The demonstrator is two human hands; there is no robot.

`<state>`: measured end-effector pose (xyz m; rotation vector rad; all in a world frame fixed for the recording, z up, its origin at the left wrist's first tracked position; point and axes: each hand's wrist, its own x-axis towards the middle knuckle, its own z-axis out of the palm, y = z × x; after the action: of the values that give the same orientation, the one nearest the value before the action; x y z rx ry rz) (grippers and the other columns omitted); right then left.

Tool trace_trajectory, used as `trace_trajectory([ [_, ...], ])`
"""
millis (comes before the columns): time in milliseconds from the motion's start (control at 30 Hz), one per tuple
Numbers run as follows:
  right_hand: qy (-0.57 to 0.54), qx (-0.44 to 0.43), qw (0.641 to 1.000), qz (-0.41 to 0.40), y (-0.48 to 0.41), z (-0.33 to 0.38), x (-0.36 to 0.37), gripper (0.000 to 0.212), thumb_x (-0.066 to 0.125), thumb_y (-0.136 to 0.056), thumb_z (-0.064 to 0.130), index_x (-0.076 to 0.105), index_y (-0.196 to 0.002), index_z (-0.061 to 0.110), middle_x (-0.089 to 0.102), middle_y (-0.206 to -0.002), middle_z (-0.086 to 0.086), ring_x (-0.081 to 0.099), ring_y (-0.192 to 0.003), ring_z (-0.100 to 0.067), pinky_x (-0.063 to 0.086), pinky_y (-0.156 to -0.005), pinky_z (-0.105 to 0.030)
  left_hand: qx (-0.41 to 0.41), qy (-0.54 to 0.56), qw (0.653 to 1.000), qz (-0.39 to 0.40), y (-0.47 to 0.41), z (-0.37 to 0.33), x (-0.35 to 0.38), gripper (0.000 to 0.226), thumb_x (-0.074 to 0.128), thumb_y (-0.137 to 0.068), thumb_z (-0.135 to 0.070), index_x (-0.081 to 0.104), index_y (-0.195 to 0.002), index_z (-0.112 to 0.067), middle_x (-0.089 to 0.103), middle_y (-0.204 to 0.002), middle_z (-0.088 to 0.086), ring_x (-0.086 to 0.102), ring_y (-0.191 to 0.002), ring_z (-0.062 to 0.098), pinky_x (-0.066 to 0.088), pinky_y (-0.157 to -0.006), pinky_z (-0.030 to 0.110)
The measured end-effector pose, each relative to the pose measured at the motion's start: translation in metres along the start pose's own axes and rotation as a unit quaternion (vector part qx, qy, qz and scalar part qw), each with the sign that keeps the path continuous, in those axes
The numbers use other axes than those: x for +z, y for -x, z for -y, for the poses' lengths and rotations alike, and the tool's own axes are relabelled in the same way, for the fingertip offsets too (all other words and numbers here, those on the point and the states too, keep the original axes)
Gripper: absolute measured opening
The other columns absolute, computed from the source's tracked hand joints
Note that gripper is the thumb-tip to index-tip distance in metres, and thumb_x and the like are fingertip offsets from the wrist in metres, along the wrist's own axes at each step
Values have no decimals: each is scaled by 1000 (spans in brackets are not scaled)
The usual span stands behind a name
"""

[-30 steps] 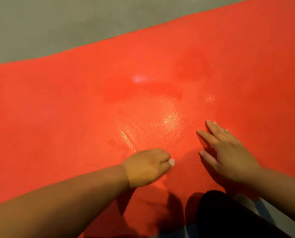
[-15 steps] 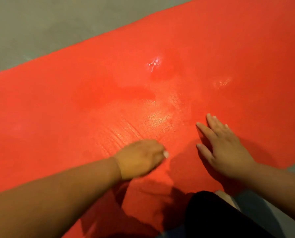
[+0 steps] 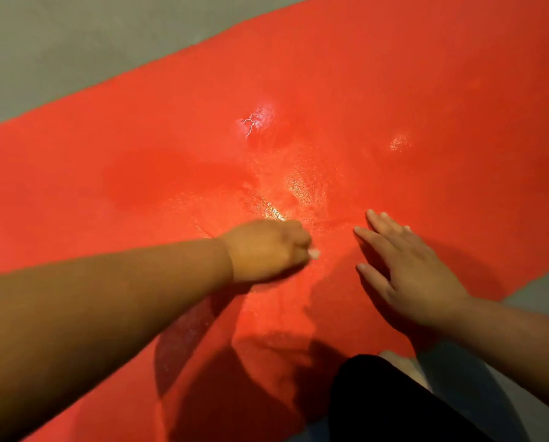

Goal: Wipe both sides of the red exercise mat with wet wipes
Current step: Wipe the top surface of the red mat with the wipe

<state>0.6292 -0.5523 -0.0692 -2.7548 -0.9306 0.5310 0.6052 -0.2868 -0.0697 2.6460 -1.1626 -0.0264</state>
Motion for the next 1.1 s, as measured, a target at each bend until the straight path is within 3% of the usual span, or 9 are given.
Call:
trace_trajectory([
  [167, 14, 8, 1000, -8, 1, -5, -1, 61, 29, -89, 54, 35, -144, 27, 19, -156, 5, 11, -143, -10, 13, -115, -37, -325, -32, 944, -57, -24, 47, -9, 18, 58, -91, -16, 73, -87, -9, 61, -84, 10, 60, -85, 34, 47, -66, 38],
  [233, 0, 14, 1000, -15, 1, -3, 1, 62, 29, -89, 54, 37, -143, 26, 21, -155, 4, 12, -143, -11, 13, -115, -39, -287, -4, 956, -57, -28, 6, 3, 26, 49, -94, -19, 72, -87, -11, 60, -82, 6, 58, -82, 29, 50, -63, 37],
  [400, 18, 7, 1000, -6, 2, -7, 1, 62, 27, -89, 55, 35, -144, 27, 18, -157, 5, 11, -144, -10, 12, -115, -37, 30, 111, 993, 38, -22, -30, 12, 28, 48, -95, -22, 70, -85, -9, 61, -79, 6, 58, -75, 27, 51, -58, 36],
  [467, 18, 2, 1000, 5, 2, -9, 0, 64, 25, -89, 56, 32, -146, 28, 12, -157, 7, 7, -145, -10, 9, -116, -36, -5, 43, 999, 14, -38, 0, 5, 29, 48, -97, -26, 70, -89, -9, 61, -81, 5, 60, -79, 29, 51, -58, 35],
  [633, 15, 5, 1000, 10, 2, -7, -1, 64, 23, -89, 56, 29, -147, 28, 9, -157, 8, 4, -145, -10, 6, -117, -35, -337, -7, 940, -46, -55, 39, -6, 26, 47, -99, -21, 71, -99, -10, 60, -97, 7, 56, -98, 30, 41, -75, 38],
  [767, 13, 19, 1000, 1, 3, -5, 3, 62, 26, -90, 53, 31, -146, 27, 10, -157, 7, 4, -145, -9, 6, -118, -36, -164, 75, 983, -22, -28, -40, 8, 35, 39, -100, -26, 70, -91, -11, 58, -82, 2, 58, -79, 23, 48, -61, 33],
  [867, 6, 15, 1000, -3, -1, 3, 1, 62, 28, -90, 53, 33, -145, 25, 13, -156, 5, 6, -145, -10, 6, -118, -35, -86, 23, 996, 11, -7, -7, 0, 20, 53, -91, -20, 72, -86, -14, 61, -81, 1, 57, -77, 24, 52, -58, 36],
  [1000, 31, -25, 999, 0, -24, 18, -8, 63, 30, -88, 53, 36, -143, 24, 18, -157, -2, 8, -144, -13, 12, -115, -39, -364, -50, 928, -59, 6, 81, -25, 18, 56, -91, -17, 72, -96, -12, 63, -91, 10, 56, -90, 35, 47, -71, 41],
  [1100, 34, -29, 999, 15, -49, 30, -14, 66, 34, -87, 53, 29, -147, 24, 13, -158, -3, 5, -145, -15, 8, -116, -38, -437, -43, 893, -94, 13, 73, -23, 14, 57, -92, -15, 69, -88, -10, 60, -81, 9, 57, -82, 33, 36, -63, 34],
])
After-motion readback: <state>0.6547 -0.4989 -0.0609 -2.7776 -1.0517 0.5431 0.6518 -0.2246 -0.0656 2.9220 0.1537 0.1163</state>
